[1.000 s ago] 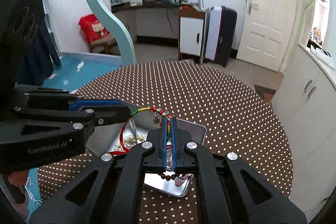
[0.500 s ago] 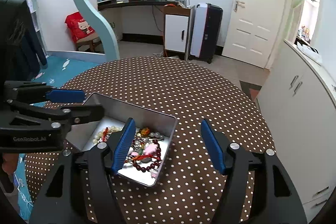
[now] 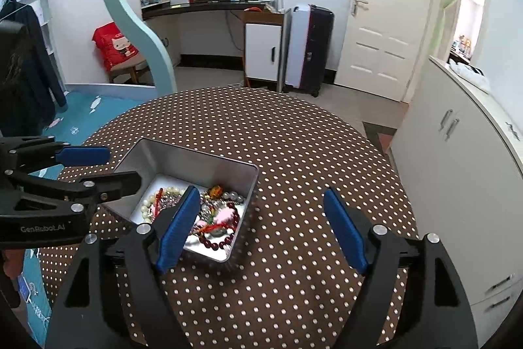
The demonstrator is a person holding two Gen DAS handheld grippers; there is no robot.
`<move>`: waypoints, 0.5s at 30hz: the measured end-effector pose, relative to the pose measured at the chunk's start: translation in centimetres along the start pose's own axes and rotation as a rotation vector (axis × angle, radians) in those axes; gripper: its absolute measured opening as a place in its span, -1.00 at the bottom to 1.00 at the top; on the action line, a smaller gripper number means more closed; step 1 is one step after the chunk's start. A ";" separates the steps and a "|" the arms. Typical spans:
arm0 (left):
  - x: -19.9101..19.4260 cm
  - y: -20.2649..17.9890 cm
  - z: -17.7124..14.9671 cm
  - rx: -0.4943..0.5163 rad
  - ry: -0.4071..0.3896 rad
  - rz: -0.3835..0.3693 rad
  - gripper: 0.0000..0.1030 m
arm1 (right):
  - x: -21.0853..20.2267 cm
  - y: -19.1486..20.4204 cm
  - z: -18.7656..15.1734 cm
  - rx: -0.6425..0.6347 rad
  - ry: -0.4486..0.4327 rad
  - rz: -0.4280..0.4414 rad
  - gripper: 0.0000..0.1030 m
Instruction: Organize jewelry
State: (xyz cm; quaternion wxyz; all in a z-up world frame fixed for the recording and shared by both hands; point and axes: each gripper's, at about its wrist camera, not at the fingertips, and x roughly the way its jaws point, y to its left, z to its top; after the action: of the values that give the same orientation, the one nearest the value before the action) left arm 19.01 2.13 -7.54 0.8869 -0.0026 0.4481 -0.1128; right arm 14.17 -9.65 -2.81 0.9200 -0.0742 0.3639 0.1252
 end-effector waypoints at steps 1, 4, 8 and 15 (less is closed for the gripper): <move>-0.2 0.0 -0.1 0.001 -0.001 0.006 0.20 | -0.2 0.0 -0.1 0.006 0.000 -0.002 0.50; -1.0 -0.3 -1.0 0.001 -0.006 0.027 0.27 | -1.3 -0.1 -0.4 0.027 -0.009 -0.014 0.60; -3.5 -0.9 -2.5 0.006 -0.054 0.056 0.42 | -3.5 0.2 -0.8 0.047 -0.039 -0.036 0.67; -9.9 -2.8 -3.4 0.039 -0.217 0.105 0.58 | -9.5 1.1 -1.1 0.046 -0.166 -0.058 0.67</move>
State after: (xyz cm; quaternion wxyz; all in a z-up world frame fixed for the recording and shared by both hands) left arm 10.10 1.72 -1.40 0.9347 0.0261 0.3467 -0.0737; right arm 6.42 -10.57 2.89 0.9517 -0.0529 0.2869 0.0960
